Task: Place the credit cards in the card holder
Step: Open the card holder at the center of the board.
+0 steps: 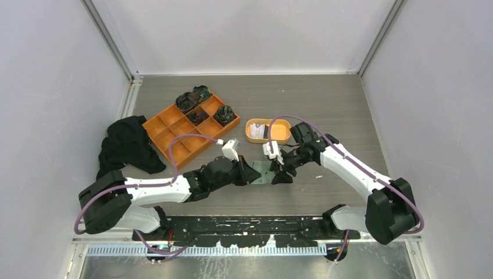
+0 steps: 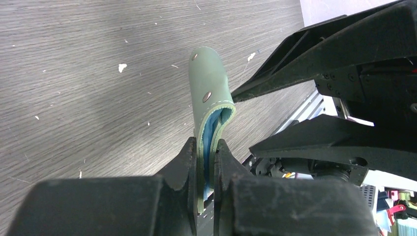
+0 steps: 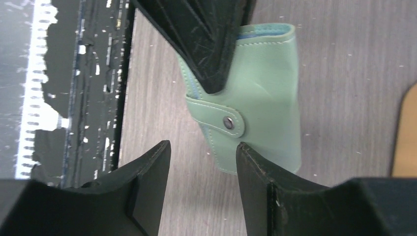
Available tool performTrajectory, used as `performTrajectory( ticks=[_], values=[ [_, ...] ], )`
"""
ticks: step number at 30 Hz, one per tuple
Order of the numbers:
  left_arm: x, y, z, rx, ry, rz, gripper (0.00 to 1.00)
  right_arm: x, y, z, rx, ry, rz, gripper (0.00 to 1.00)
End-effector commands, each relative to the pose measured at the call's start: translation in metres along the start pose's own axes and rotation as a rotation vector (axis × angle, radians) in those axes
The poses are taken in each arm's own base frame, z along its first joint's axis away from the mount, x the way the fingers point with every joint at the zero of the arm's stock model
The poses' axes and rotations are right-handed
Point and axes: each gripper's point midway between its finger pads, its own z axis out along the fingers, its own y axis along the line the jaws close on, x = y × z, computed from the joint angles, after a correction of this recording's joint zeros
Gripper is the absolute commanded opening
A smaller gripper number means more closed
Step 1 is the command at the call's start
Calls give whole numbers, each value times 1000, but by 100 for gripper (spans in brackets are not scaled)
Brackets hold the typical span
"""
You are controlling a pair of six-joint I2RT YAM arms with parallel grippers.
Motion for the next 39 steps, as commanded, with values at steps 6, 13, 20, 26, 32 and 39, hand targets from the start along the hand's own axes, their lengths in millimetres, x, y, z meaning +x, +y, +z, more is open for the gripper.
performTrajectory(
  ticks=[6, 13, 20, 26, 32, 39],
  values=[
    [-26, -30, -2, 66, -104, -49, 0, -20, -30, -3, 139, -25, -39, 54],
    [-26, -29, 0, 59, -122, -61, 0, -29, -12, 11, 49, -57, -49, 47],
    [-31, -27, -2, 47, -151, -71, 0, -31, -3, 24, -5, -41, -50, 27],
    [-35, -18, -8, 21, -184, -79, 0, -32, -5, 24, 12, -22, -38, 1],
    [-45, 6, -13, -69, -245, -129, 0, -40, 22, 22, -116, -61, -75, 1],
    [-55, 6, -11, -71, -271, -144, 0, -39, 28, 28, -147, -43, -81, 1]
  ],
)
